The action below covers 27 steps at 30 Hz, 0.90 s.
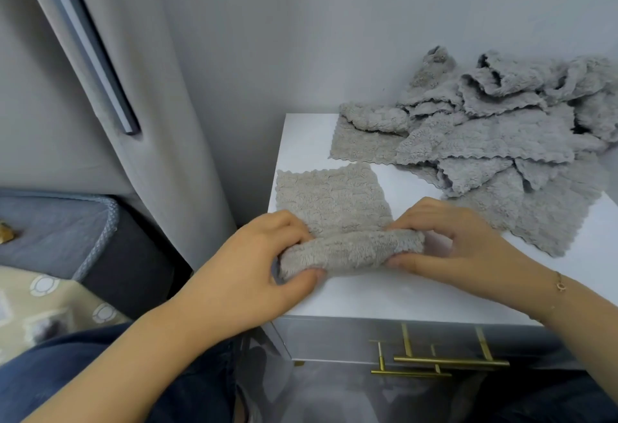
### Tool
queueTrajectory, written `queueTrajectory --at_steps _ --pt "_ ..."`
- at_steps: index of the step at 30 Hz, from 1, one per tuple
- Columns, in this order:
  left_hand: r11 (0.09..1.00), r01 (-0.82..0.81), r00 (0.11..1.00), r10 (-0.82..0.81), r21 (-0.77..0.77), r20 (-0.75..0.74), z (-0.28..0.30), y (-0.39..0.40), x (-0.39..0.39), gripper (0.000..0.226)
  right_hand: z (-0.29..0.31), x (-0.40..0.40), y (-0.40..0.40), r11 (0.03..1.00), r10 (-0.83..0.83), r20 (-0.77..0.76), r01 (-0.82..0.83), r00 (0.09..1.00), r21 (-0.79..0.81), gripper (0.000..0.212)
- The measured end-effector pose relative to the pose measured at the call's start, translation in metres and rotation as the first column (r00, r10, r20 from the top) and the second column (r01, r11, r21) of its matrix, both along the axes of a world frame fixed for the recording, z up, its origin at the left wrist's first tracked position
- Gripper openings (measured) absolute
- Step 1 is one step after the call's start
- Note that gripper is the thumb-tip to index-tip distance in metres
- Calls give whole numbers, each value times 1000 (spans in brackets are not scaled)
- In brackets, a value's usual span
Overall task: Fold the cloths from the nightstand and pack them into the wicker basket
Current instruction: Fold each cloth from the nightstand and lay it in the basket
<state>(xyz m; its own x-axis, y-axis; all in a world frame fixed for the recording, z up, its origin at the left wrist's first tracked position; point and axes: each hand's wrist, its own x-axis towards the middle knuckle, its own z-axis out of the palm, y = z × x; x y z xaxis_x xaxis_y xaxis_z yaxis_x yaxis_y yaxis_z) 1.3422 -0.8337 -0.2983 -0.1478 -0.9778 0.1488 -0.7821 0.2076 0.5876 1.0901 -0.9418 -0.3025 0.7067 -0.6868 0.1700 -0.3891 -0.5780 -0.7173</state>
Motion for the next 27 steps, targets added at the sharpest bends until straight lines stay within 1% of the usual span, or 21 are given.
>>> queueTrajectory --at_steps 2,4,5,6,7,10,11,12,14,18,20,22,24,25,27 --pt "996 -69 992 75 62 -103 -1 -2 3 40 4 2 -1 989 -42 33 37 999 142 25" --pt "979 -139 970 164 146 -178 0 -5 6 47 4 4 -3 963 -89 78 66 993 262 25" --pt "967 -170 956 208 190 -207 0 -6 8 54 5 6 -4 951 -112 82 83 990 298 27" --pt "954 -196 941 248 226 -229 -1 -7 10 62 4 8 -4 952 -130 74 104 989 289 31" --pt "942 -221 928 282 252 -243 -3 -8 12 69 3 9 -4 963 -151 51 135 987 234 37" --pt "912 -299 892 371 281 -257 -9 -12 15 86 -2 13 -6 978 -208 -25 208 978 13 64" --pt "902 -323 879 398 285 -262 -10 -14 15 89 -2 15 -7 976 -220 -24 220 975 -9 65" --pt "890 -352 863 428 289 -269 -10 -16 15 89 -3 16 -8 972 -233 -20 233 972 -7 61" --pt "865 -415 830 487 283 -271 -10 -17 14 77 -4 19 -11 967 -254 -23 254 967 -4 52" --pt "841 -476 818 531 257 -222 -7 -18 11 59 -10 24 -17 950 -309 -82 303 948 -73 54" --pt "838 -497 821 538 224 -190 -8 -18 10 56 -12 27 -17 940 -328 -78 317 942 -125 48" --pt "837 -528 825 546 147 -144 -11 -20 11 54 -12 30 -17 936 -334 -24 328 942 -124 38" --pt "844 -535 838 536 40 -104 -13 -20 13 52 -11 33 -16 941 -322 40 324 946 -100 35" --pt "855 -518 852 515 -13 -92 -14 -21 13 50 -10 34 -16 944 -302 64 308 951 -115 34" --pt "891 -443 896 436 -101 -84 -12 -21 13 42 -8 37 -17 946 -220 78 232 972 -227 23"
